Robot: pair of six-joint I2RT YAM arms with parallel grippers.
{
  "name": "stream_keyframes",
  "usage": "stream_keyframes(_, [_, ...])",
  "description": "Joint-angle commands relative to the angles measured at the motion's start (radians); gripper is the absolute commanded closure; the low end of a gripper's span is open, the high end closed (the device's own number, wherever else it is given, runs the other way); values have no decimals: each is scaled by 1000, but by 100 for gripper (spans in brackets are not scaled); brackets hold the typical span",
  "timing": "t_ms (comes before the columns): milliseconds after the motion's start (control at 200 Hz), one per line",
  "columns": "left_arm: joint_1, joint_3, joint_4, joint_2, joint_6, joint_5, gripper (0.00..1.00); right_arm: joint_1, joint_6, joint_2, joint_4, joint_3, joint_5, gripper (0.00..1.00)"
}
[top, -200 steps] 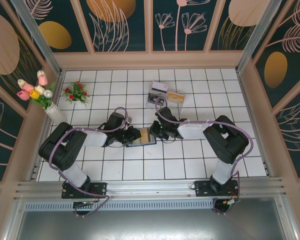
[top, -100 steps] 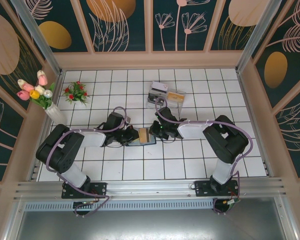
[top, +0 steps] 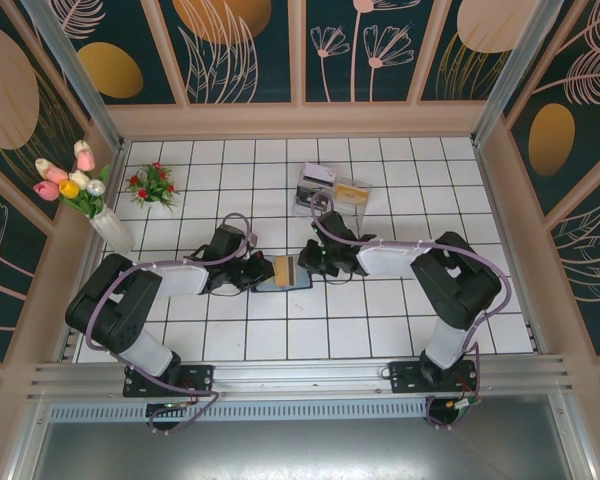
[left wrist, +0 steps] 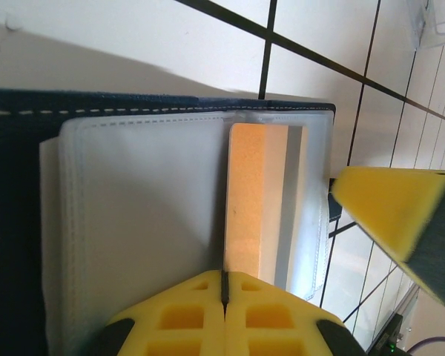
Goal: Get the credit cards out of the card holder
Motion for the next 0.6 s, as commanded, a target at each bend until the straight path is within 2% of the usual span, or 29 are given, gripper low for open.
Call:
stream_keyframes(0, [9, -5, -18, -23, 19, -9, 100, -1, -45, -83, -6, 28, -34, 82])
stream_keyframes(410, [9, -9, 4, -23, 12, 5, 96, 29, -11, 63, 40, 38, -109, 84])
stream_keyframes(596, [9, -31, 103, -18, -37, 67, 83, 32, -10, 96, 32, 35, -121, 84])
